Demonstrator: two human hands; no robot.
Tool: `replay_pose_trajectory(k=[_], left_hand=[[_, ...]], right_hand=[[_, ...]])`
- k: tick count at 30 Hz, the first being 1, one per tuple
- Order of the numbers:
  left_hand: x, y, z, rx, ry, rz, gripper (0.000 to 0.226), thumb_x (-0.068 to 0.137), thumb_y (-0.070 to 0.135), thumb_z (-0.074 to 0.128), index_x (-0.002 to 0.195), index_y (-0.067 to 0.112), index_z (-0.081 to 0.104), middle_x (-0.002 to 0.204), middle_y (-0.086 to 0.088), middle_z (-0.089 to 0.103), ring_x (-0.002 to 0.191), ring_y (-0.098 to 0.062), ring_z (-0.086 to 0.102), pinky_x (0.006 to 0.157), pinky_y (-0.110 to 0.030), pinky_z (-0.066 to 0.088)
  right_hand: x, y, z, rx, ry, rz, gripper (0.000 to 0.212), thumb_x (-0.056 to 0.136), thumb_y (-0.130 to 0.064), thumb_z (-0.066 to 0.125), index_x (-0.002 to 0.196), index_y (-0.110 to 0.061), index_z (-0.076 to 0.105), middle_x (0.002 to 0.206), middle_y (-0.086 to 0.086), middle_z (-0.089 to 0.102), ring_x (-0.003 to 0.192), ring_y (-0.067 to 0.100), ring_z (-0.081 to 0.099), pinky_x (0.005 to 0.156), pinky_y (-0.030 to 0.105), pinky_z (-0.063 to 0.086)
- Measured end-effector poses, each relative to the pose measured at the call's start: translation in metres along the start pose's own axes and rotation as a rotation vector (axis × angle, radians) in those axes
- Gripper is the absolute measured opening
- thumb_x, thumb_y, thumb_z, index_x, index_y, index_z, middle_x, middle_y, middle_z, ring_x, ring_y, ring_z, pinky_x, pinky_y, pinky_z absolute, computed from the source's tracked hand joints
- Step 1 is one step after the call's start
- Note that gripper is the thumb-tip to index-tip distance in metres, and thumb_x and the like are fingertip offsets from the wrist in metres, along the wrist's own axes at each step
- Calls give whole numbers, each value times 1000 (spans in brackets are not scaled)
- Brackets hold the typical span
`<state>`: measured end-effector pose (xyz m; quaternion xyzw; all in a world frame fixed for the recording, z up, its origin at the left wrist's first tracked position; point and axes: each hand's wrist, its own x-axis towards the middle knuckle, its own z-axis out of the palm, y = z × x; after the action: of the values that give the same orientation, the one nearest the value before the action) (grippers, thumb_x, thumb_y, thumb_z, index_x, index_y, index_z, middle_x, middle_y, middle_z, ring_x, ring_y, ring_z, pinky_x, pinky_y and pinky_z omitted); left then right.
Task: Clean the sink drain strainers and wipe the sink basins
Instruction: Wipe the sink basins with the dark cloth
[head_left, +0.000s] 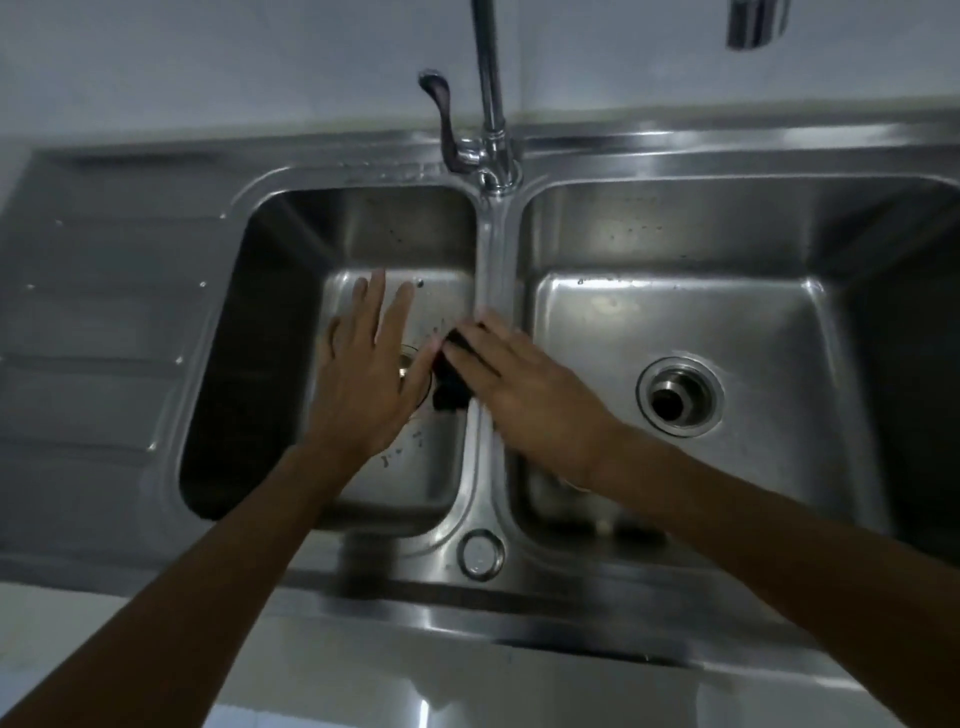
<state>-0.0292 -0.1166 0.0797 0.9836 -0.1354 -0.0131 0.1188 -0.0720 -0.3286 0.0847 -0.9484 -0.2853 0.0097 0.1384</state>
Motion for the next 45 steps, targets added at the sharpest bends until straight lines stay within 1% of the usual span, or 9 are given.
replay_pose_trajectory(k=[8,12,15,19,22,26,32,38,45], left_hand=[[-33,-149,-44,223,-61,-238,89,98,75,17,166,17,15,175,-13,1,162,-33,1,127,-65,10],[-35,-193,-47,183,-88,-304,97,97,80,25,166,14,6,175,-11,-5,162,-30,-4,127,-64,11],[-33,-196,-40,184,-67,-253,103,94,85,18,166,14,1,175,-9,-9,162,-27,-8,127,-60,4],[-40,-196,-34,200,-22,-179,96,96,83,14,167,18,4,175,-4,-9,162,-22,-8,128,-55,0],[-42,-198,-33,178,-4,-145,93,97,81,14,167,20,7,176,-1,-5,163,-20,-4,130,-57,6],[-43,-200,-32,192,39,-140,87,100,77,16,166,20,14,176,0,1,163,-18,2,129,-55,13],[-39,-205,-28,224,64,-121,83,102,74,19,165,20,21,175,-2,14,162,-20,11,126,-56,19],[-39,-203,-33,237,25,-123,84,102,73,17,165,18,22,174,-5,15,162,-22,13,126,-57,20],[-38,-203,-35,220,16,-133,86,101,74,17,164,17,23,174,-6,15,161,-24,15,125,-60,22]], right_hand=[[101,62,-18,12,36,333,64,99,0,45,159,-4,24,168,18,12,155,40,14,117,53,37],[40,10,-5,9,55,119,65,85,6,56,149,-1,45,157,27,37,142,47,41,103,61,49],[-3,-50,19,42,-142,-105,68,85,-13,50,153,-20,40,161,11,36,142,34,45,108,49,46],[47,-107,75,440,-552,-87,63,94,-3,55,152,-26,42,158,1,43,141,24,48,118,40,40],[117,-133,128,579,-471,9,58,99,-14,57,155,-18,40,157,6,44,142,22,45,118,28,33],[149,-166,206,215,-363,100,75,104,-29,46,160,0,6,167,21,-7,157,37,1,127,52,10],[210,-96,224,102,-78,142,73,105,-44,34,162,-7,7,169,17,2,158,32,-1,127,50,14],[240,-2,195,-155,-63,317,70,105,-40,35,162,-11,6,170,11,1,157,33,3,125,54,20],[213,-6,185,15,76,998,82,96,-26,51,161,-1,7,169,21,1,156,40,7,126,51,17]])
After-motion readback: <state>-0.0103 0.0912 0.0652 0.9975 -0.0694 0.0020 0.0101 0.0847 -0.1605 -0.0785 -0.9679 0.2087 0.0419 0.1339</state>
